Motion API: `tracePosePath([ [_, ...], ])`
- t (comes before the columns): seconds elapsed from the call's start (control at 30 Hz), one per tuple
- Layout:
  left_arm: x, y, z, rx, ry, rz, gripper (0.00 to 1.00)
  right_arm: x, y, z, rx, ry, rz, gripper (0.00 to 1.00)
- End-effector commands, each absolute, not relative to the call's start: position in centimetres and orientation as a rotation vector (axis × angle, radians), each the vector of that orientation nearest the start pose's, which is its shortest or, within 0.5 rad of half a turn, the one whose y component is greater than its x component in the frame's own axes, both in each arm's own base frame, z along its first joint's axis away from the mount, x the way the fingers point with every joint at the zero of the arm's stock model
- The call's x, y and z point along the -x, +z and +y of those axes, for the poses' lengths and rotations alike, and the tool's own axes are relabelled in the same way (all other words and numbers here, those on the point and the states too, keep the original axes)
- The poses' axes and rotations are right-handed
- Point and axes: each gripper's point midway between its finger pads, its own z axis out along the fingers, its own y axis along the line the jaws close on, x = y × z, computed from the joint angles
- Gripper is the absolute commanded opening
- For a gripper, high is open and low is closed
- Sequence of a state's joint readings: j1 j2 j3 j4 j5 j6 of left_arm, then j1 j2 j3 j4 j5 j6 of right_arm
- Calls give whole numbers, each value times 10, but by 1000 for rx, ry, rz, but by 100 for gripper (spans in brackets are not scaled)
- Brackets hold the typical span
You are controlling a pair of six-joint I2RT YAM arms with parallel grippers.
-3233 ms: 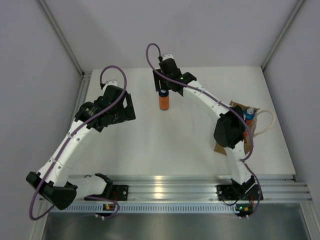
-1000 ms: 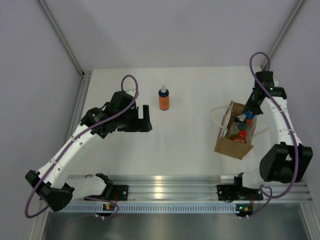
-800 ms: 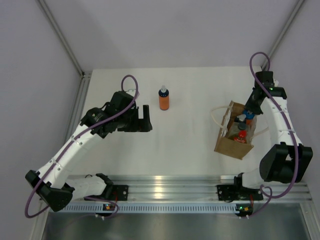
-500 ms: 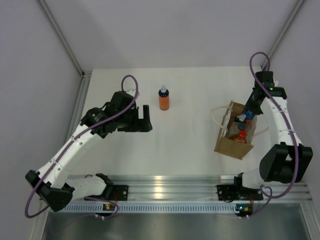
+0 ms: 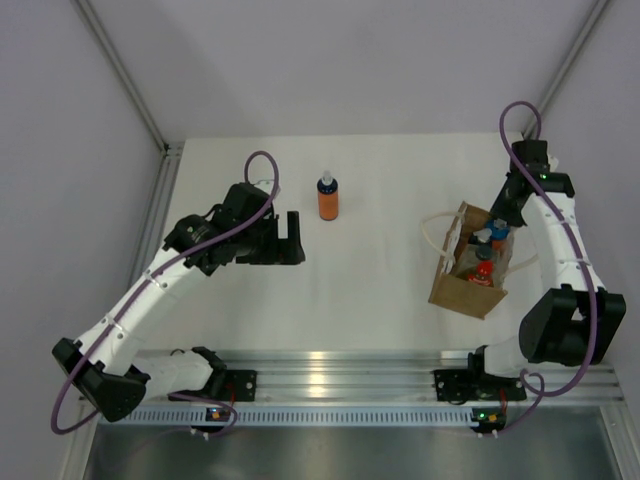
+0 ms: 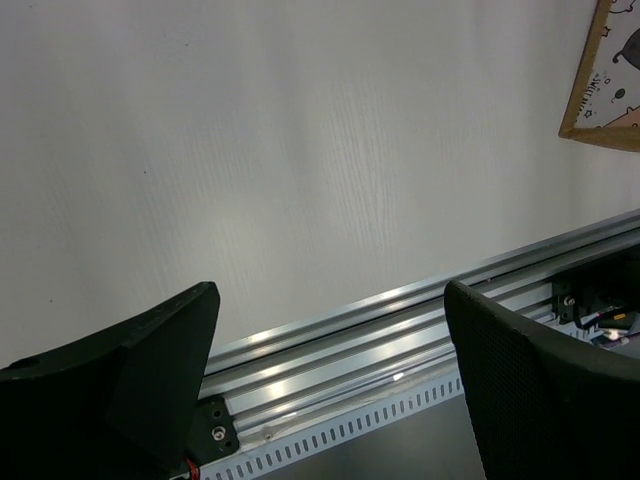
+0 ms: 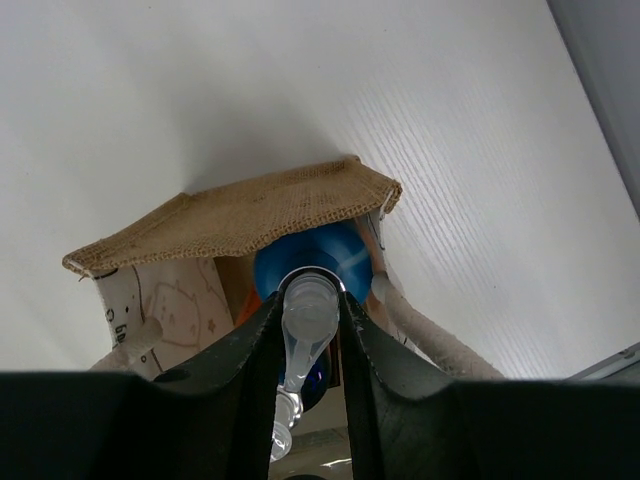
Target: Take the personal care products out of the canvas bag
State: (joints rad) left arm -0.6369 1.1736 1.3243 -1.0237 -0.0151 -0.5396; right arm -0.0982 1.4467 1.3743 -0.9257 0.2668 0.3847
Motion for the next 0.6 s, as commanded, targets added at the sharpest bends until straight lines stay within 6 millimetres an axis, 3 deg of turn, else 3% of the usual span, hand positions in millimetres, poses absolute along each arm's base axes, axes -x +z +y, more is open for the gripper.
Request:
tracePosePath([
  [0.0, -223, 243, -191, -136, -520, 2472, 98, -348, 203, -66, -676, -225, 2371, 27],
  [0.27, -222, 242, -191, -137, -519, 2475, 98, -343, 190, -62, -689, -213, 2403, 23],
  [0.33, -223, 242, -191, -137, -518, 2477, 98, -342, 188, -61, -688, -209, 2408, 12],
  [0.4, -222, 242, -191, -137, -519, 2475, 98, -343, 193, -61, -685, -207, 2394, 7],
  [0.57, -224, 245, -189, -131, -505, 2465, 98, -348, 237, -64, -677, -195, 2286, 0],
])
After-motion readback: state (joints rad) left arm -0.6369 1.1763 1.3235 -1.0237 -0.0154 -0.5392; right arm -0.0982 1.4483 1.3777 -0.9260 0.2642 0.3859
